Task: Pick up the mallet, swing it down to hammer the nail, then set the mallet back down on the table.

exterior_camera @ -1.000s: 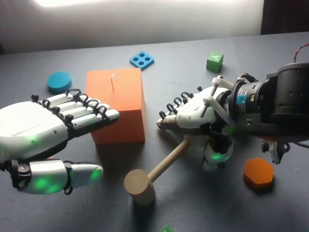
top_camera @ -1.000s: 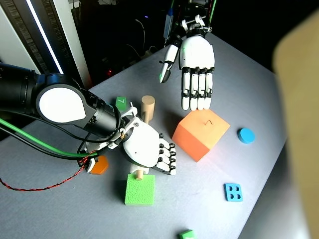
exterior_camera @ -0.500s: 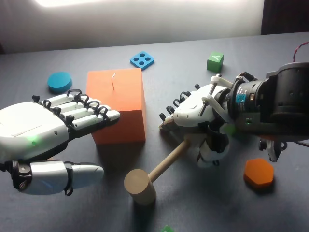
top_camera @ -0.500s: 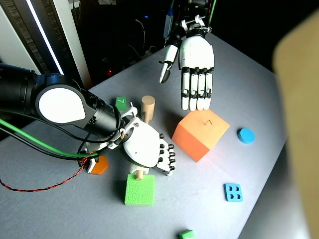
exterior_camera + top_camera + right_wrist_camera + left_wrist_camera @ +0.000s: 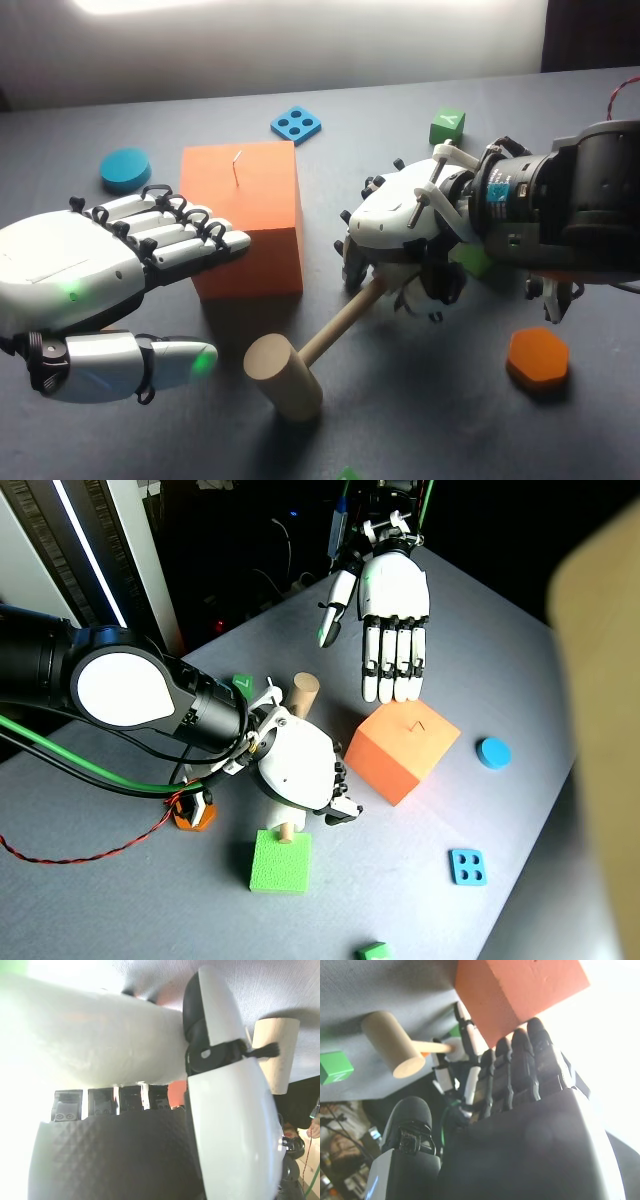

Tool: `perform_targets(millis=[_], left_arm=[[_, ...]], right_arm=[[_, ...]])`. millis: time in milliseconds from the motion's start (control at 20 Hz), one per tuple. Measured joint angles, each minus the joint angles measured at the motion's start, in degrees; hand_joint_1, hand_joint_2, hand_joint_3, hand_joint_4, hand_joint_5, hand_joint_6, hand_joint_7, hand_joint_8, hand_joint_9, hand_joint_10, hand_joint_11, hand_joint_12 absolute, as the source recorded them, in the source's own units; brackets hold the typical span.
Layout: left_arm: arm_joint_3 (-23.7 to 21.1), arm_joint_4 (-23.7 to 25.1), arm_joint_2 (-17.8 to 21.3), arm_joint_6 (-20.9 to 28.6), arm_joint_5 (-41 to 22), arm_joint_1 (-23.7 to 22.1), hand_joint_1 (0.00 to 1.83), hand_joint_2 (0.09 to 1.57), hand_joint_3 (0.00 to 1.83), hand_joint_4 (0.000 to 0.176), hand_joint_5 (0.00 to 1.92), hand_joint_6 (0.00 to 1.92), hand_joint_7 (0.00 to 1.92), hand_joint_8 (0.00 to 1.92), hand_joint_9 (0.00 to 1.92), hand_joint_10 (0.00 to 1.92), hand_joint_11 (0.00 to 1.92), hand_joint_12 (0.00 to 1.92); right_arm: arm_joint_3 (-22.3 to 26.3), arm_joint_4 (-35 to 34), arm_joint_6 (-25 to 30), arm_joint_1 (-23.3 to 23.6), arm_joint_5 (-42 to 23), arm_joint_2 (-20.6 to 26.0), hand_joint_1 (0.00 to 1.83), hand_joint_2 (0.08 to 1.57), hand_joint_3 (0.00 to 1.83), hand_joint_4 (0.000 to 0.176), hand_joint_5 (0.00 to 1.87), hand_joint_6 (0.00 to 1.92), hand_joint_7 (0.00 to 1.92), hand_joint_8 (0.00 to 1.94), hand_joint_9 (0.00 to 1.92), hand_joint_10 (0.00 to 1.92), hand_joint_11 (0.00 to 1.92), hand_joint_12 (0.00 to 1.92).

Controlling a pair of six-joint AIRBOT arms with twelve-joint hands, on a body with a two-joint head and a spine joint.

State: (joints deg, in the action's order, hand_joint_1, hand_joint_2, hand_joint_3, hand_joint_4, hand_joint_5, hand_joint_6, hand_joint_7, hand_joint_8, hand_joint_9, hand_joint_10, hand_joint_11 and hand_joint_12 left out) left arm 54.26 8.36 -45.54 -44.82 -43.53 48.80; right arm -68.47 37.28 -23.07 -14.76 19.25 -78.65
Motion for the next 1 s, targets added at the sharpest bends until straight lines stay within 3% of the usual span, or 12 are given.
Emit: perform_targets(millis=[100, 200, 250, 300, 350, 550, 750, 900, 950, 1000], left_arm=[[0.00, 0.04, 0.00, 0.00, 0.00, 0.00, 0.00, 1.34, 0.00, 0.000, 0.07, 0.00, 0.10, 0.00, 0.11, 0.00, 0.00, 0.36], [0.00, 0.22, 0.00, -0.04, 0.26, -0.13, 0.00, 1.34, 0.00, 0.000, 0.08, 0.00, 0.12, 0.00, 0.13, 0.00, 0.00, 0.42], [0.00, 0.26, 0.00, -0.04, 0.26, -0.13, 0.00, 1.34, 0.00, 0.000, 0.06, 0.00, 0.10, 0.00, 0.11, 0.00, 0.00, 0.37], [0.00, 0.24, 0.00, -0.04, 0.26, -0.13, 0.00, 1.34, 0.00, 0.000, 0.06, 0.00, 0.10, 0.00, 0.11, 0.00, 0.00, 0.37], [0.00, 0.24, 0.00, -0.07, 0.28, -0.13, 0.00, 1.34, 0.00, 0.000, 0.06, 0.00, 0.11, 0.01, 0.11, 0.01, 0.00, 0.36], [-0.04, 0.33, 0.00, -0.09, 0.37, -0.17, 0.00, 1.36, 0.00, 0.000, 0.09, 0.01, 0.14, 0.01, 0.13, 0.01, 0.00, 0.41], [-0.04, 0.31, 0.00, -0.09, 0.35, -0.20, 0.00, 1.35, 0.00, 0.000, 0.09, 0.00, 0.15, 0.00, 0.14, 0.00, 0.00, 0.41], [-0.04, 0.31, 0.00, -0.07, 0.42, -0.48, 0.00, 1.35, 0.00, 0.000, 0.11, 0.00, 0.16, 0.00, 0.16, 0.01, 0.00, 0.48], [-0.04, 0.31, 0.00, -0.09, 0.37, -0.48, 0.00, 1.35, 0.00, 0.000, 0.11, 0.00, 0.16, 0.00, 0.17, 0.01, 0.00, 0.48], [-0.04, 0.31, 0.00, -0.09, 0.37, -0.48, 0.00, 1.35, 0.00, 0.000, 0.11, 0.00, 0.17, 0.01, 0.17, 0.01, 0.00, 0.48]], right_arm=[[0.00, -0.02, 0.02, 0.13, 0.00, 0.07, 1.18, 1.23, 0.01, 0.000, 0.80, 1.15, 0.74, 1.58, 0.56, 1.61, 0.46, 1.84], [0.09, -0.24, 0.07, 0.24, 0.11, 0.37, 1.11, 1.20, 0.00, 0.000, 0.80, 1.29, 0.59, 1.86, 0.62, 1.90, 0.74, 1.92], [0.31, -0.20, 0.02, 0.24, 0.17, 0.59, 1.11, 1.20, 0.00, 0.000, 0.80, 1.28, 0.65, 1.92, 0.76, 1.92, 0.91, 1.92], [0.57, -0.22, 0.04, 0.24, 0.22, 0.81, 1.11, 1.20, 0.00, 0.000, 0.80, 1.28, 0.65, 1.92, 0.76, 1.92, 0.91, 1.92], [0.94, -0.33, 0.07, 0.24, 0.26, 1.11, 1.12, 1.19, 0.00, 0.000, 0.82, 1.26, 0.70, 1.94, 0.86, 1.92, 1.03, 1.92], [2.29, -1.01, 0.15, 0.35, 1.90, 2.16, 1.14, 1.16, 0.00, 0.000, 0.88, 1.15, 1.17, 1.94, 1.38, 1.92, 1.55, 1.92], [3.65, -1.01, 0.37, 0.85, 1.42, 3.30, 1.12, 1.20, 0.00, 0.000, 0.81, 1.26, 1.43, 1.94, 1.65, 1.92, 1.85, 1.92], [4.96, -1.05, 0.35, 1.05, 0.87, 4.37, 1.10, 1.21, 0.00, 0.000, 0.79, 1.33, 1.56, 1.94, 1.75, 1.92, 1.92, 1.92], [5.68, -1.05, 0.33, 1.07, 0.81, 5.20, 1.06, 1.19, 0.00, 0.000, 0.88, 1.74, 1.61, 1.94, 1.78, 1.92, 1.92, 1.92], [6.56, -1.05, 0.15, 1.07, 0.92, 6.43, 0.95, 1.21, 0.00, 0.000, 1.13, 1.89, 1.66, 1.94, 1.80, 1.92, 1.92, 1.92]])
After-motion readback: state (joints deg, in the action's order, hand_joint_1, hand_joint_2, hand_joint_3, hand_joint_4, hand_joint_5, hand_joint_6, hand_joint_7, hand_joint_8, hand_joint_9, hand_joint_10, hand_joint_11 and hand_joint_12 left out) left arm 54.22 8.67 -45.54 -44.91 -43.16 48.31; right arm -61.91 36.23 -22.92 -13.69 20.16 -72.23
